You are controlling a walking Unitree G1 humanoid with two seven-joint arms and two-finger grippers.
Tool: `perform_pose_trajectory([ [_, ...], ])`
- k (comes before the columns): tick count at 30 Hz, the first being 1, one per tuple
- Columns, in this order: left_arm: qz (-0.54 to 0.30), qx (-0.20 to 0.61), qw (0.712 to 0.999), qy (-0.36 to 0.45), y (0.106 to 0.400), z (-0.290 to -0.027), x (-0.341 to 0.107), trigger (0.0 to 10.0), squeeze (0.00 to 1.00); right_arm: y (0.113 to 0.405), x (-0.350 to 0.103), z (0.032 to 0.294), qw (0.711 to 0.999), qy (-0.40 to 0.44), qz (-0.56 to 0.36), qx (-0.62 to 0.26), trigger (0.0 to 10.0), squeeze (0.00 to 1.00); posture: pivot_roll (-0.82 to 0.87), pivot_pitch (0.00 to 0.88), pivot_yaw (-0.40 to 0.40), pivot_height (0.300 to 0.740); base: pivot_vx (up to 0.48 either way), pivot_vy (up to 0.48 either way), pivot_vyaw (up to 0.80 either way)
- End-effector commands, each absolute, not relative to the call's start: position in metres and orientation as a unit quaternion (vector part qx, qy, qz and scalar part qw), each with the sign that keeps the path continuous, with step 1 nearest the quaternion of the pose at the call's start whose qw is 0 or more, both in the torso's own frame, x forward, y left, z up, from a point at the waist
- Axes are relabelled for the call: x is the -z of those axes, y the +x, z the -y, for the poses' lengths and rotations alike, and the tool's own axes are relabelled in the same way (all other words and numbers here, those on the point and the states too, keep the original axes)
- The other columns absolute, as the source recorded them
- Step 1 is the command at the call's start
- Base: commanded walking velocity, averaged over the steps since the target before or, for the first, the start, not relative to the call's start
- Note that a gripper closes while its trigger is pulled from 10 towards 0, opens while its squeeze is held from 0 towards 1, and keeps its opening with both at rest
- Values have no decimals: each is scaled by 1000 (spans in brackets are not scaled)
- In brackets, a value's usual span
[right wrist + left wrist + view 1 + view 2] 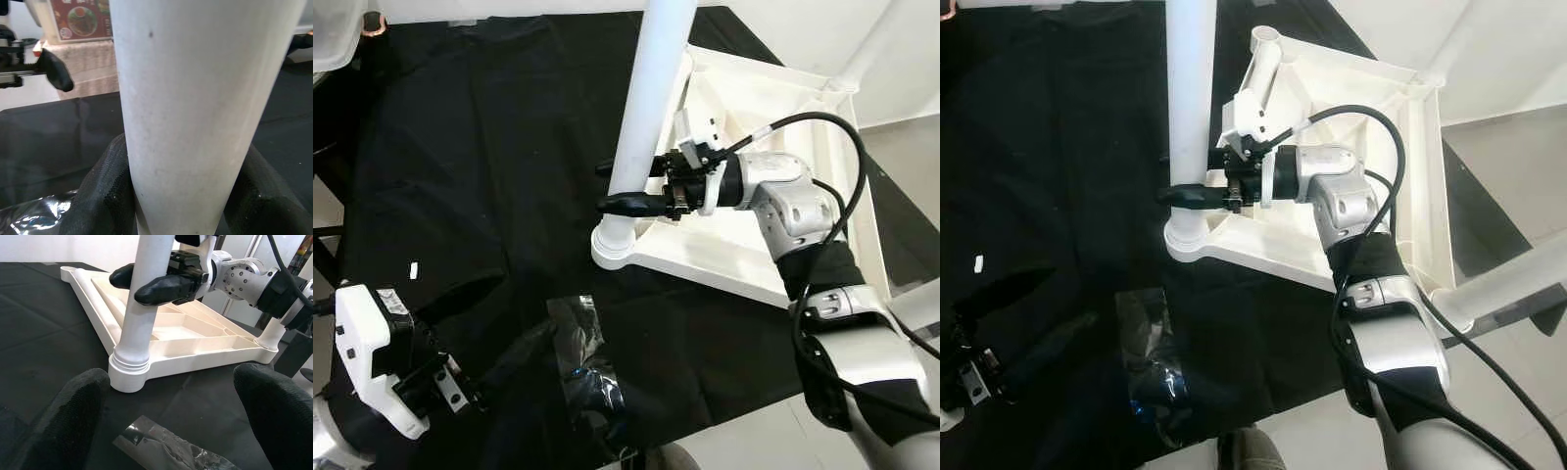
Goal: Building children table
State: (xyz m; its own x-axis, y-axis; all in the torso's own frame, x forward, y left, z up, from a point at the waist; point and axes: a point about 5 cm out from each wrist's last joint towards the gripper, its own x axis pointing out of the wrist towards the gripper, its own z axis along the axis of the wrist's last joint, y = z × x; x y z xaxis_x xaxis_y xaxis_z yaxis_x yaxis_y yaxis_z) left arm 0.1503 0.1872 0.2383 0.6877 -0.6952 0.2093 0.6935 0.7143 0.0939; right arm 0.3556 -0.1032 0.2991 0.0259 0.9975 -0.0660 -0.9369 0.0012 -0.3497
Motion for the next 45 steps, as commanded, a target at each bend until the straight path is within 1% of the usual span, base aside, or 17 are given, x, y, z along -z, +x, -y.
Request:
perform_pose_trajectory([
  [1,108,384,917,5,148,-184,-236,10000,0,353,-292,111,691,-145,99,-701,0,0,202,306,-137,740,0,0,0],
  [4,108,383,917,5,148,-184,-236,10000,0,342,-271,111,700,-126,92,-697,0,0,199,300,-144,740,0,0,0],
  [6,108,382,918,5,147,-184,-236,10000,0,328,-243,98,746,-92,88,-654,0,0,199,296,-151,740,0,0,0],
  [7,107,381,918,6,147,-185,-235,10000,0,324,-225,85,807,-69,78,-581,0,0,198,293,-151,740,0,0,0],
  [8,107,381,918,6,147,-185,-235,10000,0,324,-225,85,807,-69,78,-581,0,0,198,293,-151,740,0,0,0],
  [9,107,381,918,7,148,-186,-235,10000,0,312,-188,81,943,-87,41,-319,0,0,187,291,-147,740,0,0,0],
  [16,115,387,915,5,154,-186,-237,10000,0,293,-183,82,955,-199,69,-207,0,0,174,275,-118,740,0,0,0],
  [25,117,396,911,-2,158,-182,-235,10000,0,287,-189,67,968,-143,64,-197,0,0,160,274,-111,740,0,0,0],
  [26,117,396,911,-1,158,-182,-235,10000,0,286,-191,62,967,-127,69,-211,10000,0,161,274,-111,740,0,0,0],
  [27,118,396,911,-1,158,-183,-235,10000,0,287,-198,61,966,-110,78,-219,10000,0,163,275,-112,740,0,0,0],
  [28,118,396,911,-1,158,-183,-236,10000,0,289,-202,61,966,-102,86,-223,10000,1000,163,275,-112,740,0,0,0],
  [34,117,396,911,1,158,-183,-235,10000,0,297,-223,61,949,-66,120,-283,10000,1000,164,277,-116,740,0,0,0],
  [40,117,395,911,3,158,-183,-235,10000,0,306,-259,67,879,-59,160,-446,10000,1000,170,279,-118,740,0,0,0],
  [41,117,395,911,3,158,-183,-235,10000,0,305,-262,69,857,-73,163,-484,10000,812,172,279,-117,740,0,0,0],
  [43,117,395,911,3,158,-183,-236,10000,0,304,-263,70,842,-80,163,-508,10000,812,172,279,-117,740,0,0,0],
  [44,118,395,911,3,158,-182,-236,10000,0,308,-265,79,813,-106,153,-551,10000,0,174,283,-118,740,0,0,0],
  [45,118,395,911,3,158,-182,-236,10000,0,313,-267,83,807,-113,148,-560,10000,0,173,282,-118,740,0,0,0],
])
